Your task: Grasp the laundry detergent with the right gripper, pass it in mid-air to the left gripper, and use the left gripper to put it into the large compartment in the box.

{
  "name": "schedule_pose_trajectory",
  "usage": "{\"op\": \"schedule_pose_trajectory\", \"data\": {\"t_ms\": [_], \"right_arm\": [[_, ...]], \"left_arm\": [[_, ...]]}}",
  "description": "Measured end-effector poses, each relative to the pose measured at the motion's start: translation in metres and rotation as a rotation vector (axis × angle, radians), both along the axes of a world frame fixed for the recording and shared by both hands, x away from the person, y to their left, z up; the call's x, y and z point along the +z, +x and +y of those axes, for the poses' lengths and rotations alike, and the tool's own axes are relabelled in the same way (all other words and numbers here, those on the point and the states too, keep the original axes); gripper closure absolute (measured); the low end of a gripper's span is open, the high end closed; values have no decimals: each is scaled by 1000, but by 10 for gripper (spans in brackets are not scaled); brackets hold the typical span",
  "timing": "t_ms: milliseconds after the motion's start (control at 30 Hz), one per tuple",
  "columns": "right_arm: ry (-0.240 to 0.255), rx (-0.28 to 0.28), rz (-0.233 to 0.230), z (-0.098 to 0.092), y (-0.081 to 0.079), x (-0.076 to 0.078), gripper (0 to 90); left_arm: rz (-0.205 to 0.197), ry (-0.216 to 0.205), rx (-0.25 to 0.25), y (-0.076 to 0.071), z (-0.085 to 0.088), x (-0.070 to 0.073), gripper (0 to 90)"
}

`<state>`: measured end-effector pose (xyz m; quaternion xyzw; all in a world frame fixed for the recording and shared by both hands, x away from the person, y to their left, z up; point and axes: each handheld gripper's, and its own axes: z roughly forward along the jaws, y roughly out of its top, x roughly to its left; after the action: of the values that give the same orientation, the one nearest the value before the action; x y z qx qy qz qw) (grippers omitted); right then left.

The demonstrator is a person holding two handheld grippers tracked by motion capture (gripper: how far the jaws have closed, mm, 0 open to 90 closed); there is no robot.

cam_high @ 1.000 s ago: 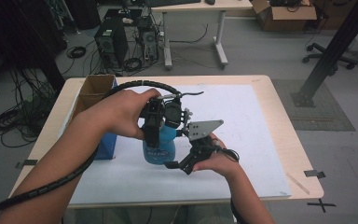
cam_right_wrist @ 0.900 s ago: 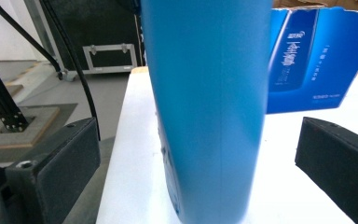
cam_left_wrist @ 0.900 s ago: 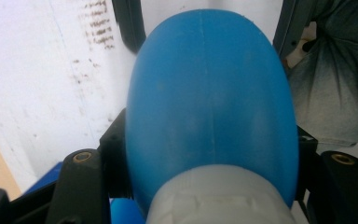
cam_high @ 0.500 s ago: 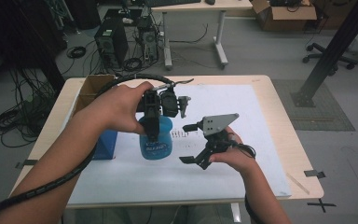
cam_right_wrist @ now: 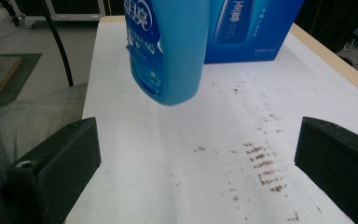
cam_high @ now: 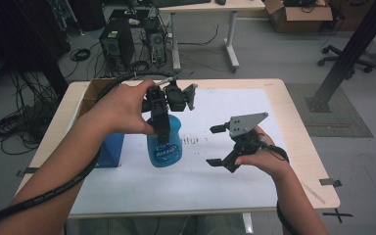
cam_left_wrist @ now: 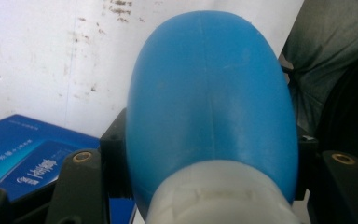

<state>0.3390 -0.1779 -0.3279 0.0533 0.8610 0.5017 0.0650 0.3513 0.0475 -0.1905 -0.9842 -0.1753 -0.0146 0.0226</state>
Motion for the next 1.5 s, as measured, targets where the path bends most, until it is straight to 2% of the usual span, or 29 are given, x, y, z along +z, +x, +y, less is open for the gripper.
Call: {"op": "schedule_pose_trajectory", "data": {"t_ms": [133,267,467,600,800,900,967,1133,1433,1500], "right_arm": [[-40,-6,-5,-8,0,4,2],[-87,-8,-6,-16,0,7,5],[-118,-23,-3,-27,-1,11,6],[-146,-23,-2,-35,-2,12,8],[-199,-22,1,-42,-1,16,10],[-234,-21,-2,-43,1,20,11],[-255,-18,-2,-42,2,23,12],[-323,-13,-9,-41,6,31,14],[-428,-3,-11,-35,11,36,20],[-452,1,-10,-34,12,37,20]], "left_arm": [[-9,-4,41,3,3,5,382],[-18,-11,106,6,8,11,382],[-26,-10,160,9,18,20,382],[-31,1,219,12,23,25,382],[-39,-10,297,16,32,34,382],[-54,-12,336,18,37,39,382],[-65,-16,336,19,40,43,382],[-55,-21,369,23,50,50,382],[-86,-35,497,31,77,68,382],[-94,-50,543,33,83,73,383]]}}
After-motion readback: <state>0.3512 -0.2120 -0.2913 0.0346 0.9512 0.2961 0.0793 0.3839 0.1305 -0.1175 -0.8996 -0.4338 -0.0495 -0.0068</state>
